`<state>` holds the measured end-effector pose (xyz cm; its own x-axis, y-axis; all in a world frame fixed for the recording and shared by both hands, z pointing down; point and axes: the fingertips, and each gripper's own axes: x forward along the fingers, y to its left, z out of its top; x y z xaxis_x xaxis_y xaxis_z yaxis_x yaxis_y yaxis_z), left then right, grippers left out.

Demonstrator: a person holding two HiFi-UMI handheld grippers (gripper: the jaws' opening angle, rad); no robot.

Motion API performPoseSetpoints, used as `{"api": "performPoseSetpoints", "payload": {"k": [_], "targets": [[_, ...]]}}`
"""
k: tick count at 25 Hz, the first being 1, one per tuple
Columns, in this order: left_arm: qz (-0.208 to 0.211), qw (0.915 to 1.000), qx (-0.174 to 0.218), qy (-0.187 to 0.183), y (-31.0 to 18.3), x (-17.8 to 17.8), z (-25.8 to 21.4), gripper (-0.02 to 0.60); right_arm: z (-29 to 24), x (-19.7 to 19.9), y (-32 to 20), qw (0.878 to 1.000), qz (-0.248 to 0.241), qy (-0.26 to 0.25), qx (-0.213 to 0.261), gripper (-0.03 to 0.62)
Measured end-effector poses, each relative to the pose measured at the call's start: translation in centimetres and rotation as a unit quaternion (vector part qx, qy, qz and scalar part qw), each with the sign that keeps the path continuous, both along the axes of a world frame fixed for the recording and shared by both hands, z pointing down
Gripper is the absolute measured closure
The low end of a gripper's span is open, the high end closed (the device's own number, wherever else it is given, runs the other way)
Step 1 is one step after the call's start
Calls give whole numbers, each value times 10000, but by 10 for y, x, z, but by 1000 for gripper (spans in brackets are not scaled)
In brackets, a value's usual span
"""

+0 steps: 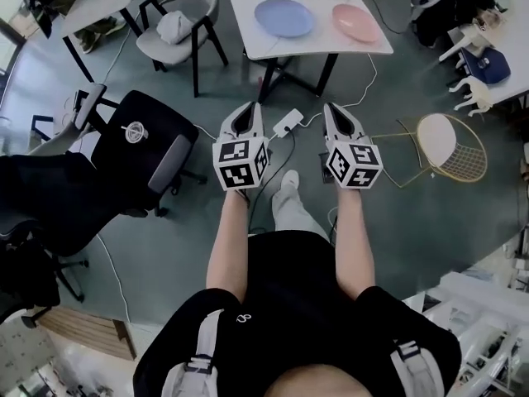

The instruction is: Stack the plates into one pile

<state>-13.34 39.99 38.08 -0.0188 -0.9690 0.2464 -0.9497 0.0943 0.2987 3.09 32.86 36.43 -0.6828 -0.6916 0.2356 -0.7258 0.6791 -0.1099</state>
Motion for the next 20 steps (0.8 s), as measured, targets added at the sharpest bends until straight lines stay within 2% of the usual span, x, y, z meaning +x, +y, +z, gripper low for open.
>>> {"api": "performPoseSetpoints", "payload": {"k": [4,7,10,13,16,20], "targets": [[-211,9990,-365,149,-47,6,38,566,25,4,-49,9996,-169,56,-200,588],[-91,9979,-619,180,-86,25,54,566,43,21,-89,9987,-66,-76,-499,588],[26,9980,-624,107,-131,37,45,566,35,24,-131,9965,-214,-262,-765,588],[-22,9986,-536,-34,-169,39,32,566,11,16,-168,9946,-557,-562,-667,588],[-90,9984,-547,-145,-195,38,23,566,1,17,-193,9943,-570,-698,-572,588],[-252,9975,-616,-226,-215,33,20,566,9,21,-219,9942,-532,-617,-699,588]]}}
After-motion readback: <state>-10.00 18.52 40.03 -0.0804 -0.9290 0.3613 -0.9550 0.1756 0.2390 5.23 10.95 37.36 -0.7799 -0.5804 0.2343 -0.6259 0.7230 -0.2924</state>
